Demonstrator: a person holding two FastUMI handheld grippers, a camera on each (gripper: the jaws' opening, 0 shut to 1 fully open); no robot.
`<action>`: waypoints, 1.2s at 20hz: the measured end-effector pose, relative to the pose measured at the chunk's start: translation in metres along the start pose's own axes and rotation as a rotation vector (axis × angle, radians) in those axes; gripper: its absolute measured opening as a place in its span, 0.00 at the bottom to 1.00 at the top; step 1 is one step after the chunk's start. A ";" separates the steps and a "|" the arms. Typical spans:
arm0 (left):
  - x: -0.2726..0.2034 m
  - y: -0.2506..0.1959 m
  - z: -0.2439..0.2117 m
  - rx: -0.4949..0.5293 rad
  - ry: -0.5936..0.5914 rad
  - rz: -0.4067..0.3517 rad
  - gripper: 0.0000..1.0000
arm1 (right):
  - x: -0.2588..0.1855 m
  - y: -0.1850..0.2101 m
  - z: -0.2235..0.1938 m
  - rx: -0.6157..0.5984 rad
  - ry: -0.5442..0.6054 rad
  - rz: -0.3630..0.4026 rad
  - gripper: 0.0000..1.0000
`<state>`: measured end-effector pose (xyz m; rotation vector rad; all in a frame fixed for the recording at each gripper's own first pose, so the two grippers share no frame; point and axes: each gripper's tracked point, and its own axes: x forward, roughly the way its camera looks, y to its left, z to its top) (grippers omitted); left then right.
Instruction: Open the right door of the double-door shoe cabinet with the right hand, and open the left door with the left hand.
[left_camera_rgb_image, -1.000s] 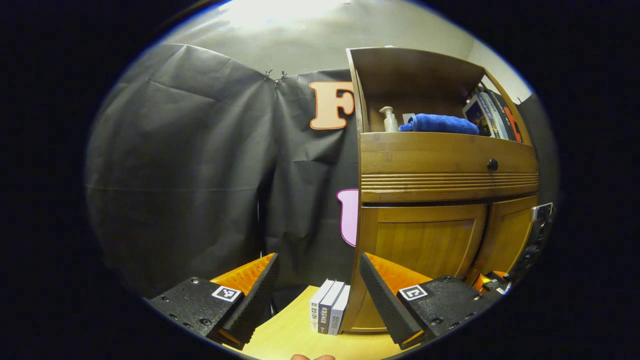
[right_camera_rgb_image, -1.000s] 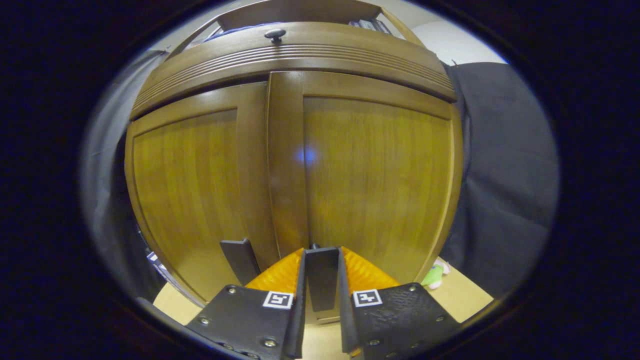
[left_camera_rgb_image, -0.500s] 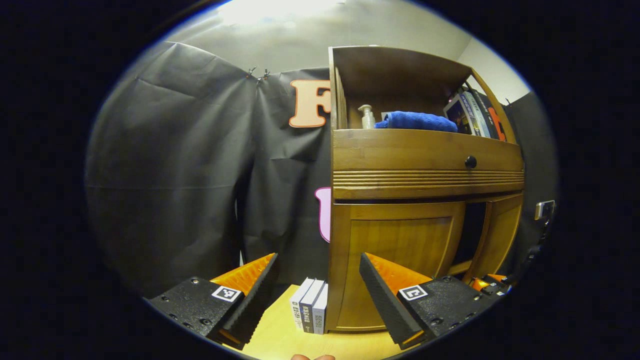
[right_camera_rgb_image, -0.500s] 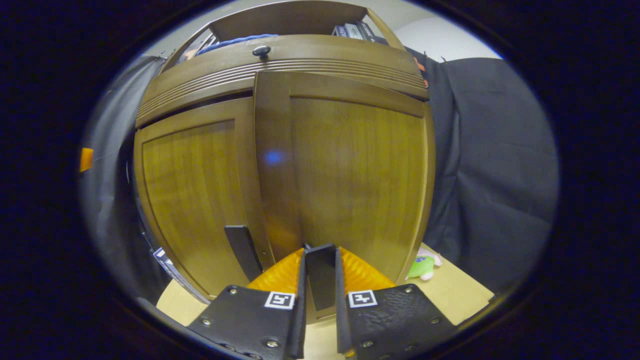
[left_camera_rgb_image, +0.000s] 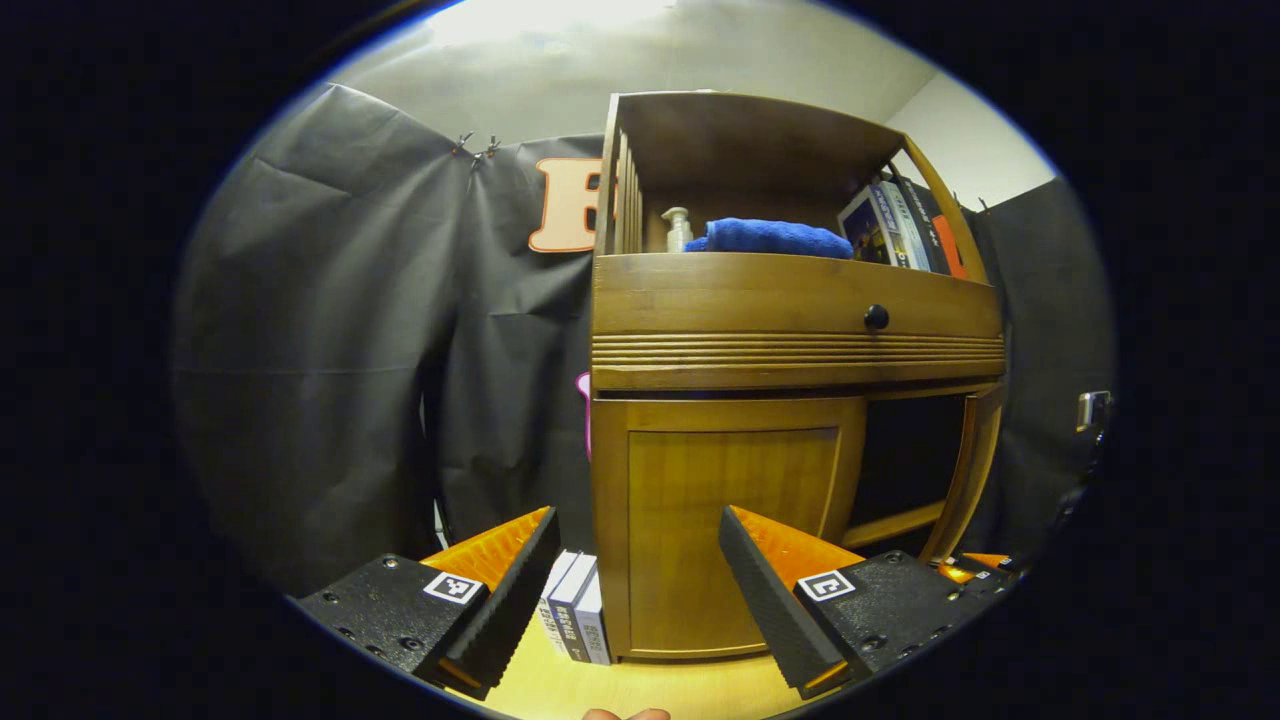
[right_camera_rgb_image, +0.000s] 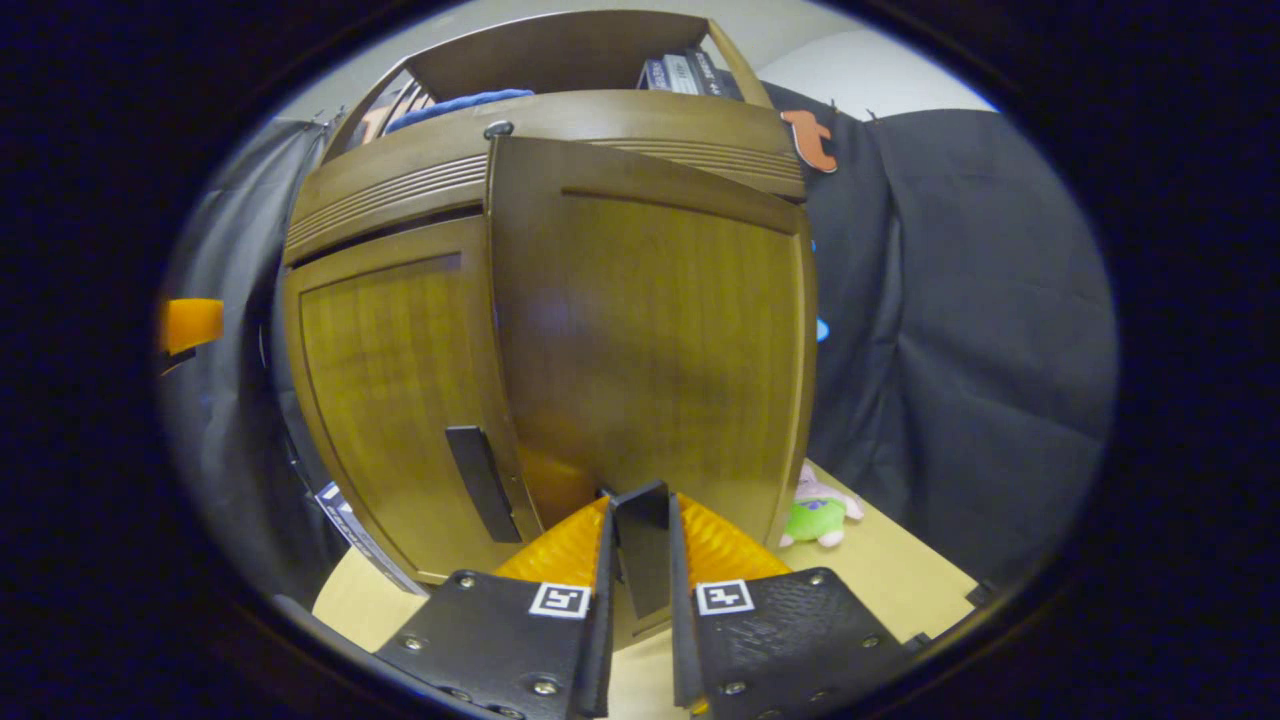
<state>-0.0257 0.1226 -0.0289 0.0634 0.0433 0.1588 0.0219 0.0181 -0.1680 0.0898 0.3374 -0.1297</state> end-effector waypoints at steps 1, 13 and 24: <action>-0.001 -0.006 -0.002 -0.003 0.001 -0.012 0.98 | -0.005 -0.006 -0.001 0.000 0.000 -0.007 0.24; -0.005 -0.076 -0.011 -0.027 0.015 -0.114 0.98 | -0.044 -0.067 -0.002 0.026 -0.002 -0.045 0.24; -0.002 -0.128 -0.018 -0.030 0.032 -0.157 0.99 | -0.061 -0.121 -0.001 0.047 -0.003 -0.071 0.24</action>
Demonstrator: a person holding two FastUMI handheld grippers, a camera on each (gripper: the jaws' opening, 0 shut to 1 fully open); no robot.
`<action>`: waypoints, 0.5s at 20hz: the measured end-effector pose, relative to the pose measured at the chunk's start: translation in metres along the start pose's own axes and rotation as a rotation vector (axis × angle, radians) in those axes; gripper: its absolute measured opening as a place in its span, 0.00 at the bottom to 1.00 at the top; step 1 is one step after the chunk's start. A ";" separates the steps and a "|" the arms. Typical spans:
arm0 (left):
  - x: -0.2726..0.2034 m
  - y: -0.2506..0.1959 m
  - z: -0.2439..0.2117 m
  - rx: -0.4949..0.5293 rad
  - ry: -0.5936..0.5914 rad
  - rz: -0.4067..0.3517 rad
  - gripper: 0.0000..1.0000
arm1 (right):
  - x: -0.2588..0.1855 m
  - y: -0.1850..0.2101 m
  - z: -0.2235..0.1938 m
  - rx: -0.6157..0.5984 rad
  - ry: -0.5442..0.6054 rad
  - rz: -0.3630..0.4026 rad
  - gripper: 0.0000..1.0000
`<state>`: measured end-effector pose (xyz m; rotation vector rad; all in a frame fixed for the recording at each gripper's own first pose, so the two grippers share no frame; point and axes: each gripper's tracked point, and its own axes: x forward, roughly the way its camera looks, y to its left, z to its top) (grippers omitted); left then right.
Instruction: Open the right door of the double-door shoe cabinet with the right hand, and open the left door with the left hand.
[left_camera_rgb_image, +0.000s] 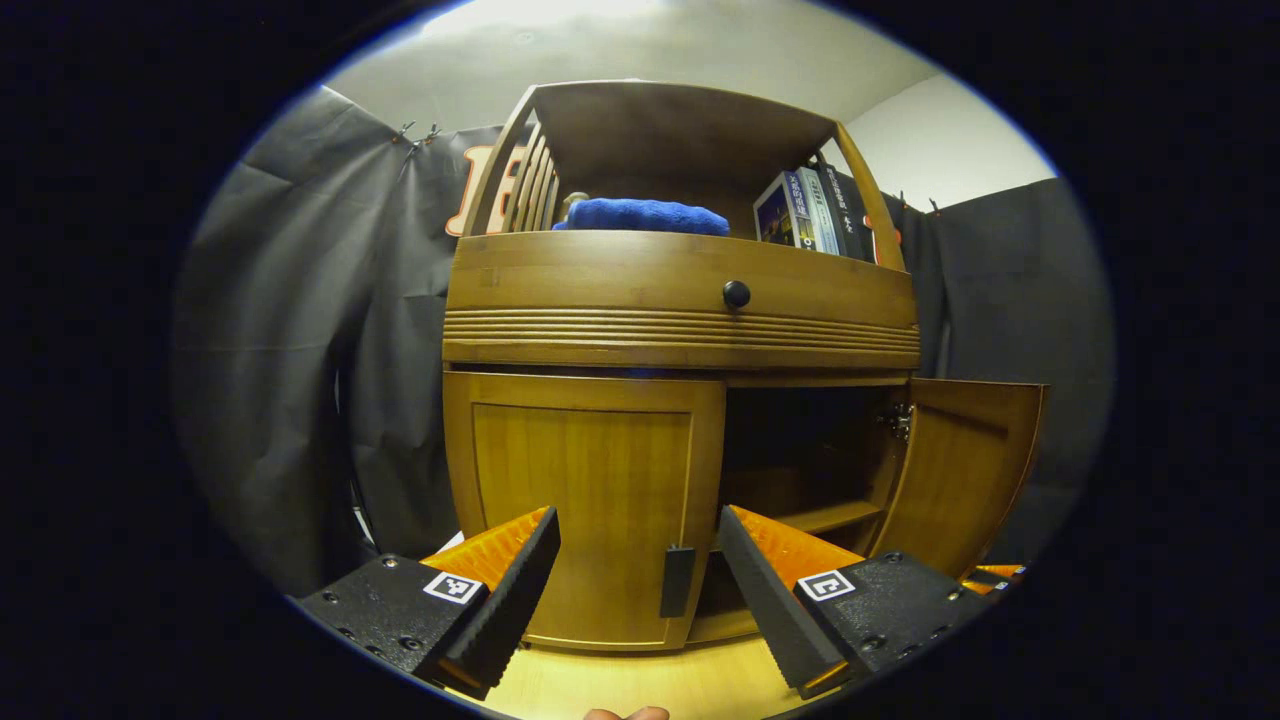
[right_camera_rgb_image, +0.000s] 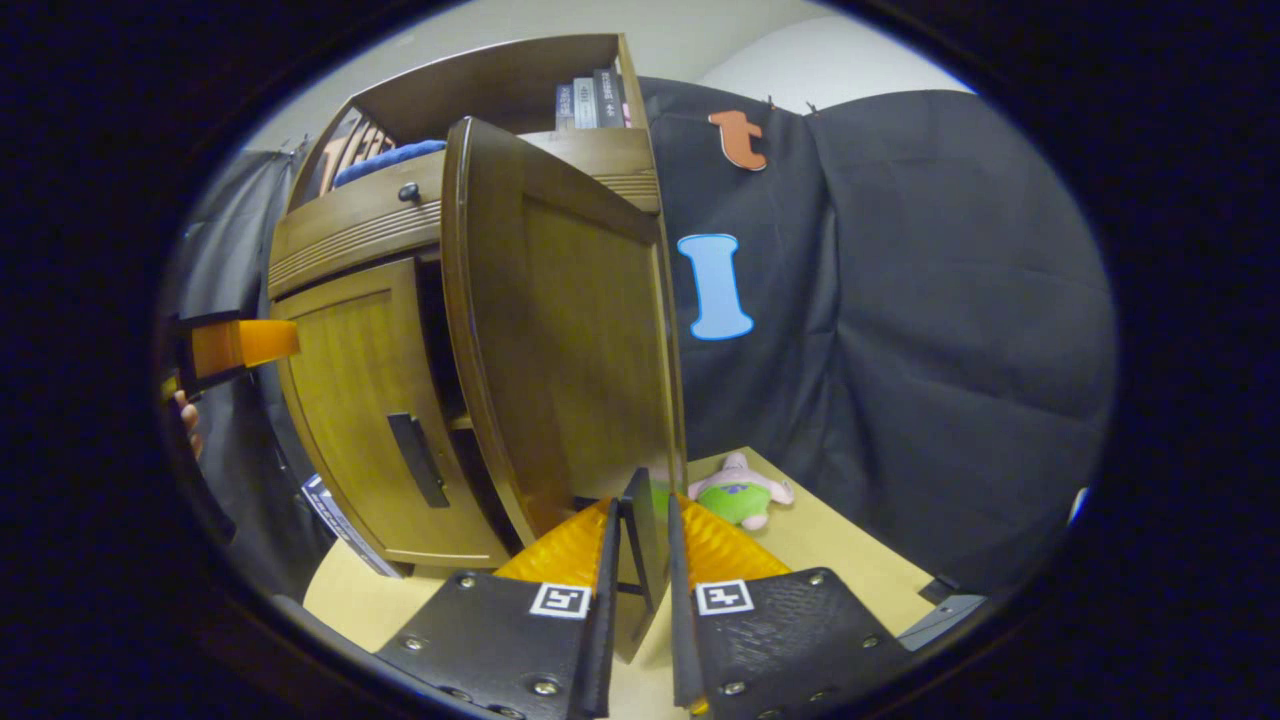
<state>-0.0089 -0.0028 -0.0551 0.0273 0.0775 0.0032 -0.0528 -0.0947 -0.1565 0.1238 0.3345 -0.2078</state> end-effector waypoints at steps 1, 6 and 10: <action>0.001 -0.004 -0.001 -0.001 0.002 -0.004 0.99 | -0.001 -0.007 0.000 -0.004 -0.001 -0.009 0.24; 0.005 -0.021 -0.007 -0.012 0.016 -0.022 0.99 | -0.003 -0.025 0.003 -0.005 -0.008 0.003 0.24; 0.008 -0.028 -0.010 -0.013 0.020 -0.023 0.99 | -0.003 -0.042 0.004 -0.014 -0.013 -0.024 0.24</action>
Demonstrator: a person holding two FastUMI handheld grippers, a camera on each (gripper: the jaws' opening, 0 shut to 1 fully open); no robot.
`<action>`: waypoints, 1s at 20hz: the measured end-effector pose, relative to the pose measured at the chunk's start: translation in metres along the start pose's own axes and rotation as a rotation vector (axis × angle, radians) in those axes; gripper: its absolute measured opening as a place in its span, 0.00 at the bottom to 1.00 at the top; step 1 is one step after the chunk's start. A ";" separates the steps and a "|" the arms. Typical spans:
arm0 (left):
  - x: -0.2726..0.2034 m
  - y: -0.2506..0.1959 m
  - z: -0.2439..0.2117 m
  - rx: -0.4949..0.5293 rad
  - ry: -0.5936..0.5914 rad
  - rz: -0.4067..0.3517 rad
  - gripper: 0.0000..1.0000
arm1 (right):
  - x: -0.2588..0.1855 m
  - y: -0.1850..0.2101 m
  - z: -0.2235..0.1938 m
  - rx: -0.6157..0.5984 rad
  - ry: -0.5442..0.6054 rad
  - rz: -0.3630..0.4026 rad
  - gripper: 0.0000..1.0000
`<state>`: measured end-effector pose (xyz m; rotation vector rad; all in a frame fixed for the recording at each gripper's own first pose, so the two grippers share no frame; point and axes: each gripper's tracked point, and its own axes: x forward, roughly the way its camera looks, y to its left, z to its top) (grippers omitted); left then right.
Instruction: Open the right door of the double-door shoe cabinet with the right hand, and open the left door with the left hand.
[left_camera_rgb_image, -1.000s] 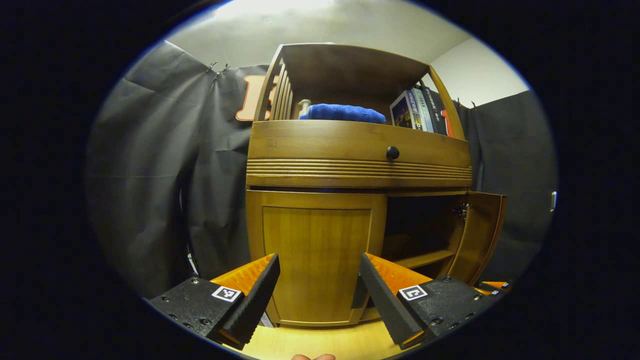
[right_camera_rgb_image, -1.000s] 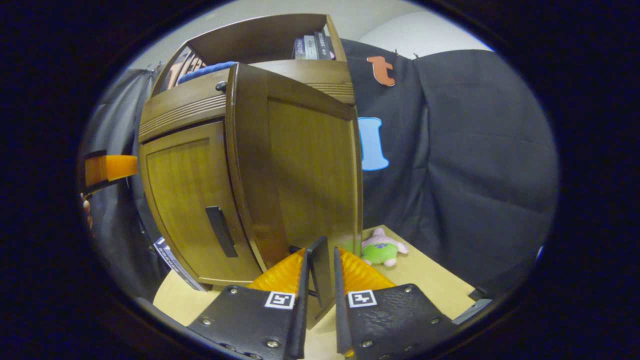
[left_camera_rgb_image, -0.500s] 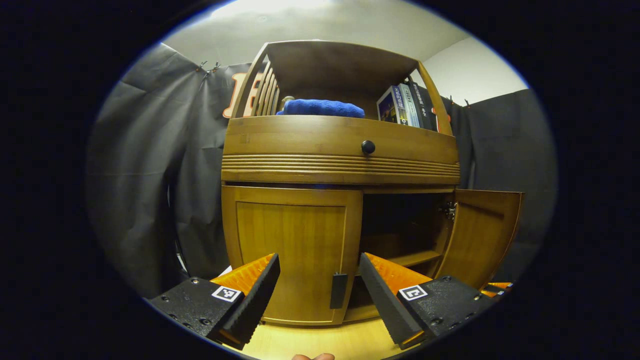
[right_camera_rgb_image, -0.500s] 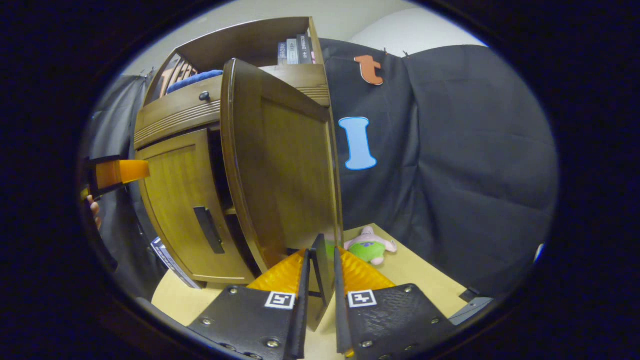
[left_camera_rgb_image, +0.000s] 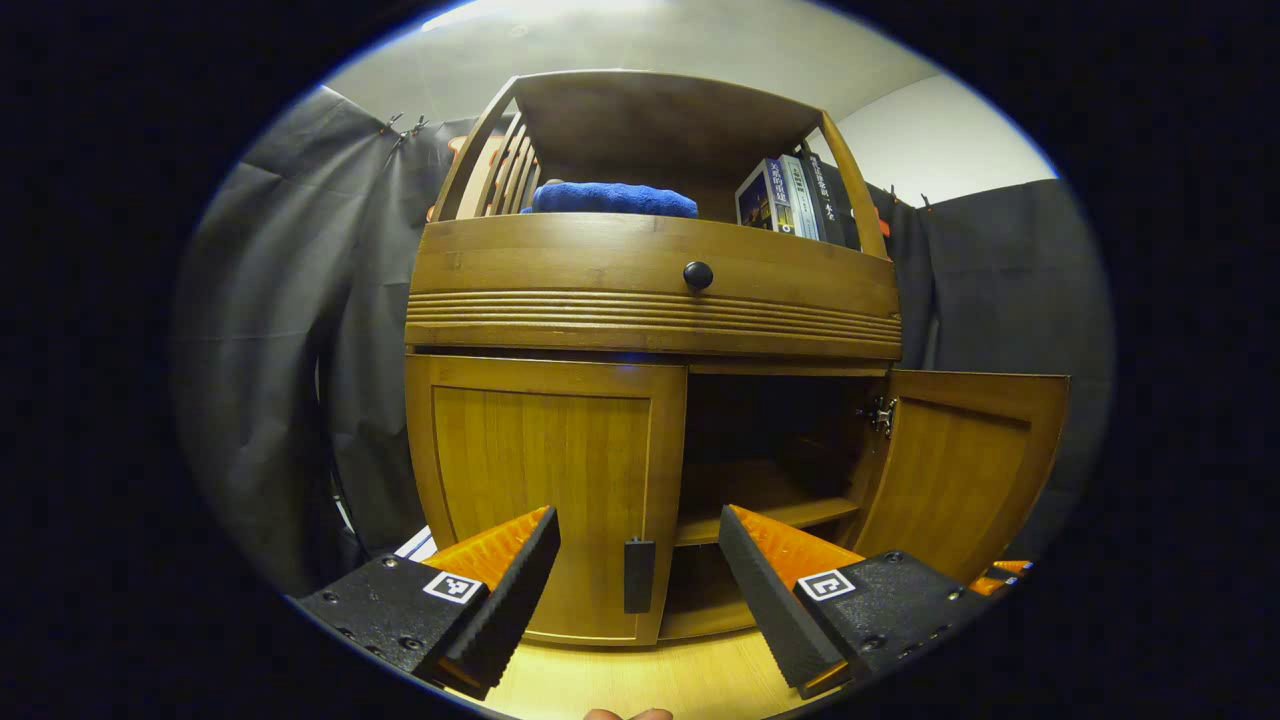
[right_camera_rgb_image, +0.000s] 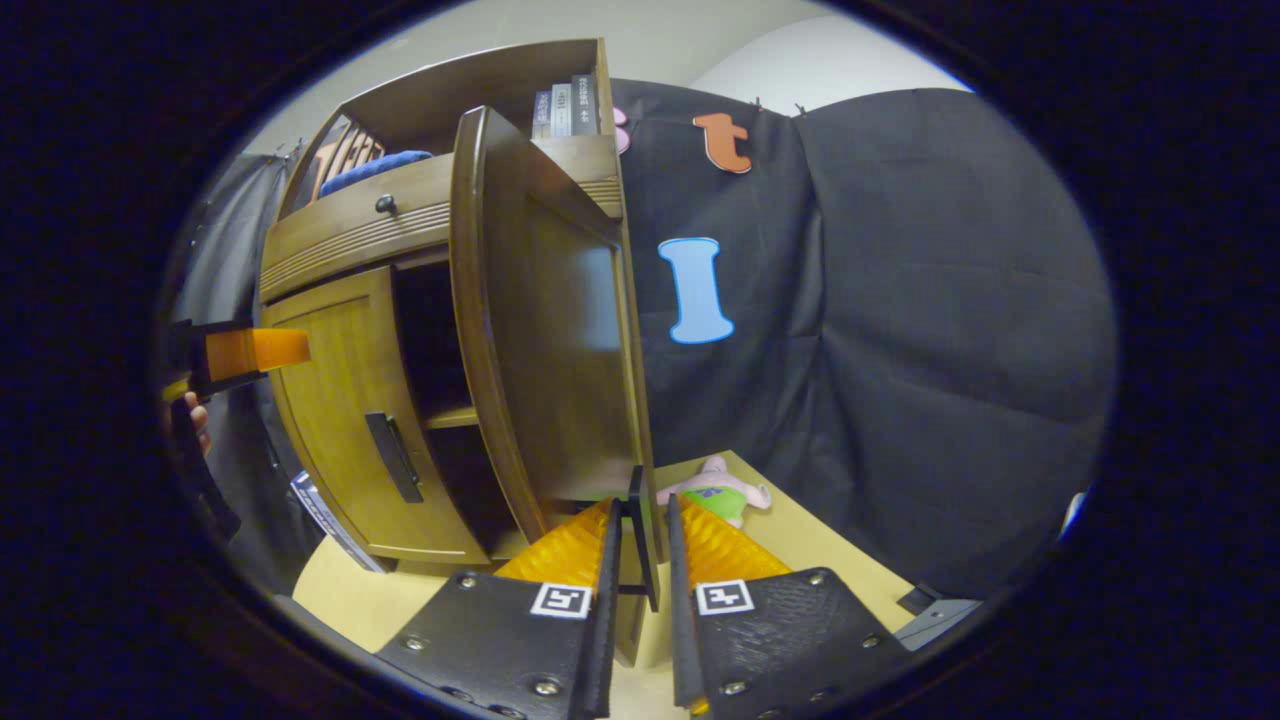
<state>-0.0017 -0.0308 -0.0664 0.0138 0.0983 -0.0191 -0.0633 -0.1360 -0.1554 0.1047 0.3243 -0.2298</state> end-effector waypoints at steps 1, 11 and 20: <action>0.001 -0.001 -0.002 0.002 0.001 0.001 0.98 | 0.000 -0.006 0.001 -0.005 -0.006 0.000 0.24; 0.033 -0.005 -0.038 0.008 0.043 0.034 0.98 | 0.006 -0.039 0.013 -0.018 -0.024 0.004 0.17; 0.095 -0.001 -0.089 -0.012 0.125 0.043 0.82 | 0.011 -0.070 0.021 -0.006 -0.016 -0.018 0.17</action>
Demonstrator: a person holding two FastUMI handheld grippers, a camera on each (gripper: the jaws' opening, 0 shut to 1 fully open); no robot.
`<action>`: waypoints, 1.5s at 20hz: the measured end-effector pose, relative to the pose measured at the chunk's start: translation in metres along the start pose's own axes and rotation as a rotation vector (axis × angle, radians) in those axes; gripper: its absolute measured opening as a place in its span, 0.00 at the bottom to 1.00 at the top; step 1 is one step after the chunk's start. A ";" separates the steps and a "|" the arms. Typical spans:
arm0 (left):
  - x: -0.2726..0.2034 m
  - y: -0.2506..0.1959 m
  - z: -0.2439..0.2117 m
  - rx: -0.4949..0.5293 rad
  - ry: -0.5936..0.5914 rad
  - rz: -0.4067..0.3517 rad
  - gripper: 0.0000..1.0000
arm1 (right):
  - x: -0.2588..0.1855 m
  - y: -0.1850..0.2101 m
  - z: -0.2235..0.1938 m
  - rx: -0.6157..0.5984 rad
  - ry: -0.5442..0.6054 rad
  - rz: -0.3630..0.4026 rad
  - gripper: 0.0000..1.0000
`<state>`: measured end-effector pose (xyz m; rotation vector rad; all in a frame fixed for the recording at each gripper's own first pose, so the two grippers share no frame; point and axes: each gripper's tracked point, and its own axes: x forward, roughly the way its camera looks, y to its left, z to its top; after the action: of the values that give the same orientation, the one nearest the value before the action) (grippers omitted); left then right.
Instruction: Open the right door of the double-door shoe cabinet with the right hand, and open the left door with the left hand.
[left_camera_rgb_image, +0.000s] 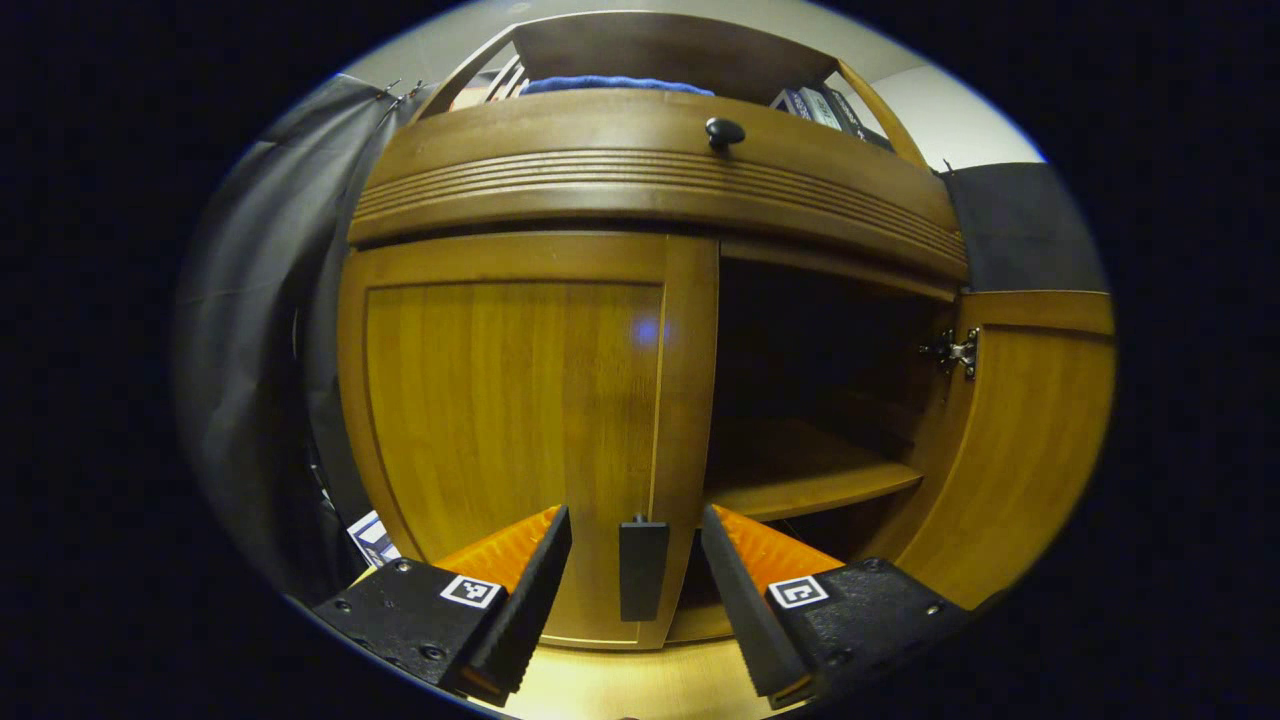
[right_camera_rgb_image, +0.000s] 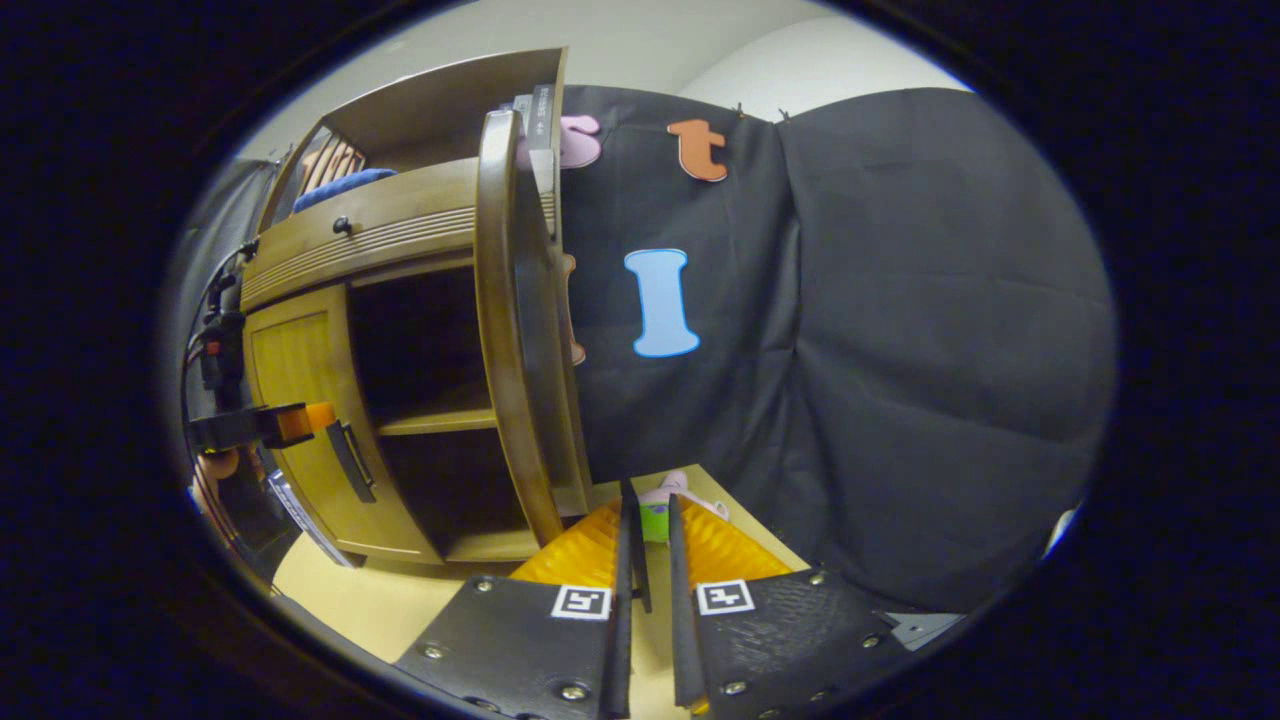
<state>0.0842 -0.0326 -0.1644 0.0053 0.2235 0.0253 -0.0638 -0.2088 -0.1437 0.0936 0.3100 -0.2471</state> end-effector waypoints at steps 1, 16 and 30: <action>0.005 0.001 -0.003 0.000 0.006 0.003 0.73 | 0.000 -0.001 -0.001 -0.001 0.002 0.002 0.17; 0.015 0.004 -0.019 -0.052 0.025 0.043 0.33 | 0.003 -0.006 0.000 -0.001 0.009 0.025 0.17; -0.058 0.021 -0.026 -0.071 0.028 0.101 0.31 | -0.026 -0.017 0.000 -0.002 -0.011 0.047 0.17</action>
<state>0.0214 -0.0126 -0.1766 -0.0547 0.2501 0.1341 -0.0918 -0.2191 -0.1362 0.0971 0.2964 -0.2010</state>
